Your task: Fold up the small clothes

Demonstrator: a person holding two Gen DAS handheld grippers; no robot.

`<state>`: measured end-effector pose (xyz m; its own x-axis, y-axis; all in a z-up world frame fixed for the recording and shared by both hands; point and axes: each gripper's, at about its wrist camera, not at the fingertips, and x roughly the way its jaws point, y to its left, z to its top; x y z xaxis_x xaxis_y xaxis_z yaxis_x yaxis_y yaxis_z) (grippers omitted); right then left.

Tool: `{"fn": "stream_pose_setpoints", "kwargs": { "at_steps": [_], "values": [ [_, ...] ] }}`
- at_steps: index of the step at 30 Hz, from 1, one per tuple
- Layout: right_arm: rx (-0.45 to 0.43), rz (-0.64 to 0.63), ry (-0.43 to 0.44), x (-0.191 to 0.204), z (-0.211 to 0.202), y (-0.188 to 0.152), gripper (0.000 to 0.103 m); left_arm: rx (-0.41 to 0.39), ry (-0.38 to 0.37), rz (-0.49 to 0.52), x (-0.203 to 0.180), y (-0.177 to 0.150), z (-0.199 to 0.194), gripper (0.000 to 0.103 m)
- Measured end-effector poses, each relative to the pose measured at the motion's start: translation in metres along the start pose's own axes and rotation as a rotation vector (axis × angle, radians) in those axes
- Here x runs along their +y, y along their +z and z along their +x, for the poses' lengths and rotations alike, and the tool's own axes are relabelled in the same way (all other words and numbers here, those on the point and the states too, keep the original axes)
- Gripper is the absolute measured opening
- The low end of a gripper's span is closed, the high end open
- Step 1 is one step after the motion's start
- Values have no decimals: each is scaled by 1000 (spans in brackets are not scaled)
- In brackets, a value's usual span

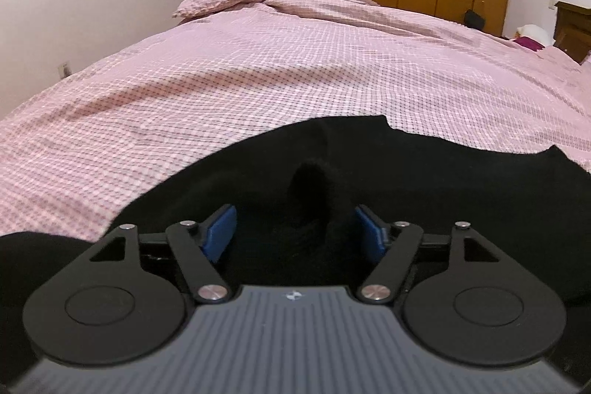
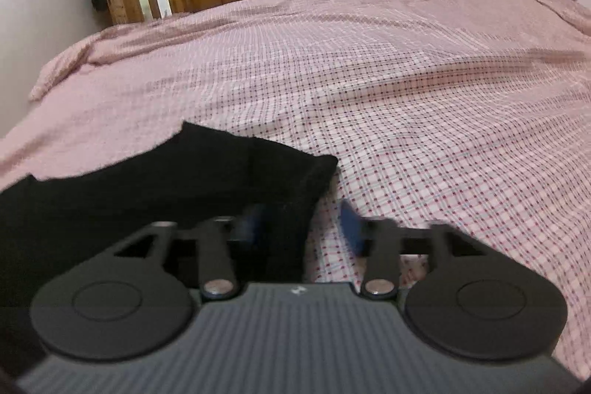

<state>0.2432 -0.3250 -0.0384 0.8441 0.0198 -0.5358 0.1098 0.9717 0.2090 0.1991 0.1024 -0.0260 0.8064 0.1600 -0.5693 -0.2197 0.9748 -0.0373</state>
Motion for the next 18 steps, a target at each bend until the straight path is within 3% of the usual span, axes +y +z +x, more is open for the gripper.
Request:
{"fn": "stream_pose_setpoints", "kwargs": {
  "at_steps": [5, 18],
  "values": [
    [-16, 17, 38, 3, -27, 0, 66, 16, 15, -58, 14, 8, -25, 79],
    [-103, 2, 147, 26, -106, 3, 66, 48, 119, -94, 55, 8, -82, 82]
  ]
}}
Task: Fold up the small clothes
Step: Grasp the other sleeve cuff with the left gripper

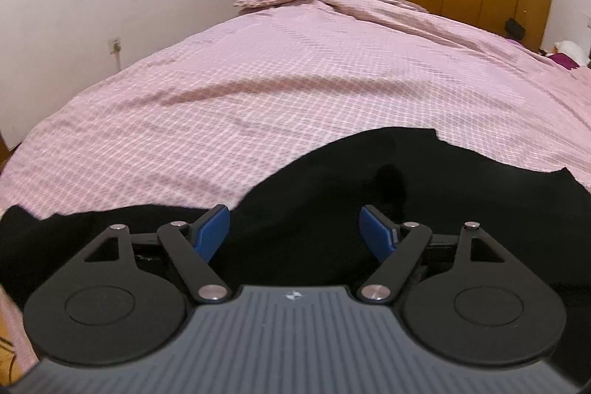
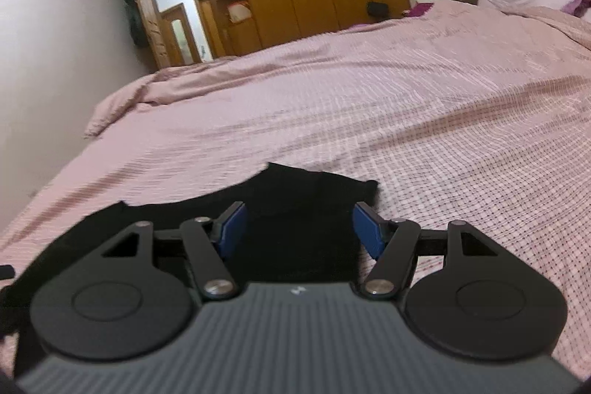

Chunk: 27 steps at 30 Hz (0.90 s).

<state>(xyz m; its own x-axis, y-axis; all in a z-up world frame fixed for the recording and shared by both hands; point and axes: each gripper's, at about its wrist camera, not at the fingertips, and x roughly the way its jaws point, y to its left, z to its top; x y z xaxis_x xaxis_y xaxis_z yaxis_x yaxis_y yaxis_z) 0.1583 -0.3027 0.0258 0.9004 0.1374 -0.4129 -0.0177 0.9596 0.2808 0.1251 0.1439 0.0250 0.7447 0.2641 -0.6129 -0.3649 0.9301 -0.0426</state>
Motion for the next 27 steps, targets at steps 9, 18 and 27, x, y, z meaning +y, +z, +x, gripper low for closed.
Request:
{"fn": "stream_pose_setpoints", "kwargs": {
  "at_steps": [9, 18, 27],
  "values": [
    [29, -50, 67, 36, -20, -21, 66, 10, 92, -82, 54, -16, -21, 82],
    [112, -83, 104, 60, -17, -52, 66, -18, 250, -218, 117, -38, -37, 83],
    [154, -94, 89, 64, -15, -68, 66, -42, 342, -371, 174, -69, -51, 90]
  ]
}}
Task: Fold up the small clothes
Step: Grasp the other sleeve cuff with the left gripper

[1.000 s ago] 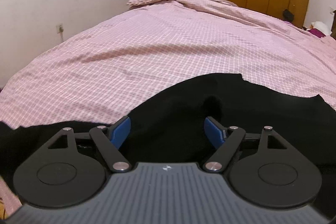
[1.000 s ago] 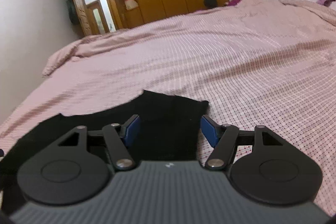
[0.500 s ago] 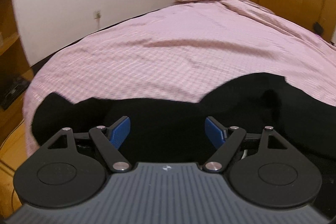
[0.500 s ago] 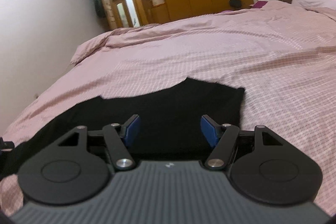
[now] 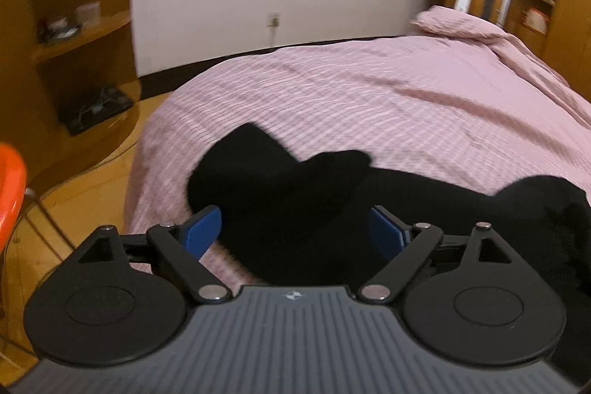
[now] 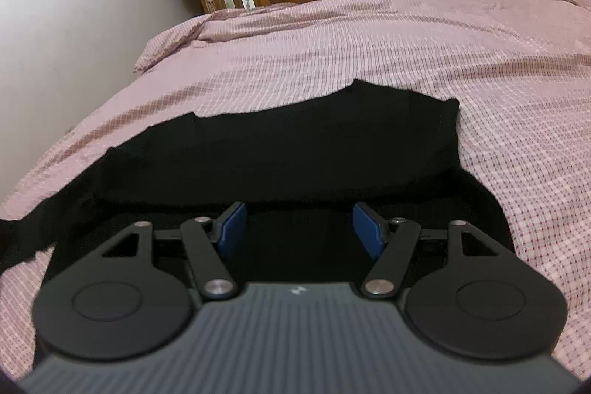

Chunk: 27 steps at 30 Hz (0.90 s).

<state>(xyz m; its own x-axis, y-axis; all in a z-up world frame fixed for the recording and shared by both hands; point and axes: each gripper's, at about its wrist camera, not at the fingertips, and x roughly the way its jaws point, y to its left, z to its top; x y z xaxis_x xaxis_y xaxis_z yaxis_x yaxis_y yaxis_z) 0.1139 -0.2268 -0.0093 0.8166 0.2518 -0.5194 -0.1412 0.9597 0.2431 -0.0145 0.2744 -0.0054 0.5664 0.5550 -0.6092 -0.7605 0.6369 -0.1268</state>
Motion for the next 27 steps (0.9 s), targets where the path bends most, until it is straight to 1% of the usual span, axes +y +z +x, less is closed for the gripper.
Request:
{"fn": "stream_pose_setpoints", "kwargs": {
  "at_steps": [3, 7, 11, 13, 14, 16, 18, 20, 21, 23, 27],
  "values": [
    [18, 2, -5, 0, 2, -5, 66, 18, 17, -63, 16, -7, 9, 91],
    [37, 6, -5, 1, 5, -9, 66, 48, 0, -137, 29, -14, 26, 91],
    [54, 5, 0, 3, 8, -13, 66, 39, -76, -216, 35, -18, 45, 91],
    [60, 6, 2, 3, 9, -13, 66, 32, -102, -243, 35, -17, 51, 91],
    [61, 5, 2, 3, 9, -14, 66, 16, -121, -242, 33, -16, 51, 90],
    [62, 6, 1, 4, 10, -15, 66, -25, -164, -210, 28, -12, 49, 82],
    [64, 9, 1, 4, 10, -15, 66, -69, -197, -150, 19, -7, 44, 67],
    [66, 13, 1, 4, 11, -16, 66, -93, -224, -96, 11, -4, 41, 61],
    [67, 14, 1, 4, 11, -16, 66, -93, -235, -84, 7, -2, 42, 60],
    [69, 15, 1, 3, 11, -17, 66, -84, -227, -78, 1, -2, 46, 60],
    [71, 19, 3, 2, 11, -19, 66, -41, -164, -48, -11, -6, 62, 61]
  ]
}}
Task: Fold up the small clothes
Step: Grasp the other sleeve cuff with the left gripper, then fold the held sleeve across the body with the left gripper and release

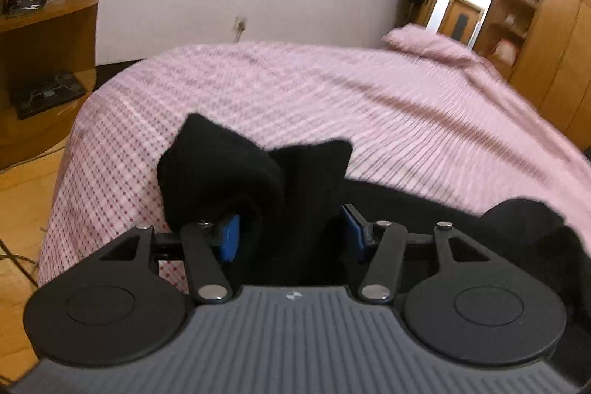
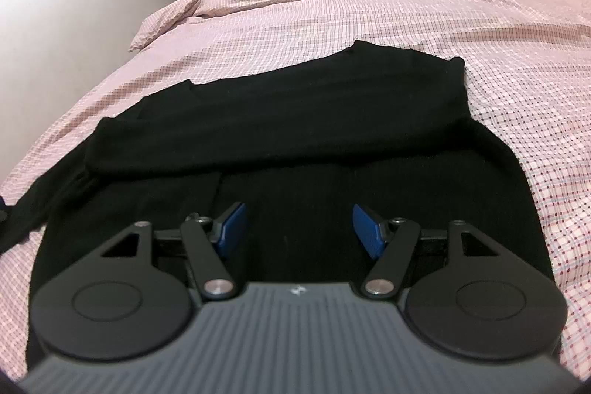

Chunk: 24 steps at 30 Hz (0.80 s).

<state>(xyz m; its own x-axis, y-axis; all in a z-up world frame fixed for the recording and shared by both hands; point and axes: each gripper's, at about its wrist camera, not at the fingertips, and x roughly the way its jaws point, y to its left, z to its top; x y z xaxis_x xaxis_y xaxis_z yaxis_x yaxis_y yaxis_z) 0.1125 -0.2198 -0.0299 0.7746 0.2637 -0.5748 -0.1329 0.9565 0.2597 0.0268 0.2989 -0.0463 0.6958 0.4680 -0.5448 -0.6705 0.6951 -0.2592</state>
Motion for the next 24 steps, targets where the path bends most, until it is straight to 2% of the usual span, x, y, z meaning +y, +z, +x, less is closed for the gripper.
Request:
{"fn": "stream_pose_setpoints", "kwargs": {
  "at_steps": [4, 6, 8, 10, 15, 17, 20, 24],
  "values": [
    [-1, 10, 0, -3, 0, 0, 66, -20, 31, 53, -8, 0, 3, 59],
    [-4, 15, 2, -3, -1, 0, 66, -29, 28, 43, -7, 4, 2, 24],
    [-8, 17, 6, -4, -2, 1, 66, -31, -28, 4, -3, 13, -2, 18],
    [-17, 15, 9, -4, -4, 2, 66, -69, -81, -30, -2, 25, -12, 17],
    [-45, 16, 20, -4, -11, 5, 66, -224, -132, -36, -18, 63, -47, 17],
    [-55, 14, 24, -5, -13, 6, 66, -276, -179, -45, -27, 78, -63, 17],
    [-63, 19, 28, -6, -16, 6, 66, -316, -269, -19, -49, 91, -83, 17],
    [-68, 25, 30, -7, -18, 7, 66, -328, -389, 38, -91, 95, -100, 17]
  ]
}}
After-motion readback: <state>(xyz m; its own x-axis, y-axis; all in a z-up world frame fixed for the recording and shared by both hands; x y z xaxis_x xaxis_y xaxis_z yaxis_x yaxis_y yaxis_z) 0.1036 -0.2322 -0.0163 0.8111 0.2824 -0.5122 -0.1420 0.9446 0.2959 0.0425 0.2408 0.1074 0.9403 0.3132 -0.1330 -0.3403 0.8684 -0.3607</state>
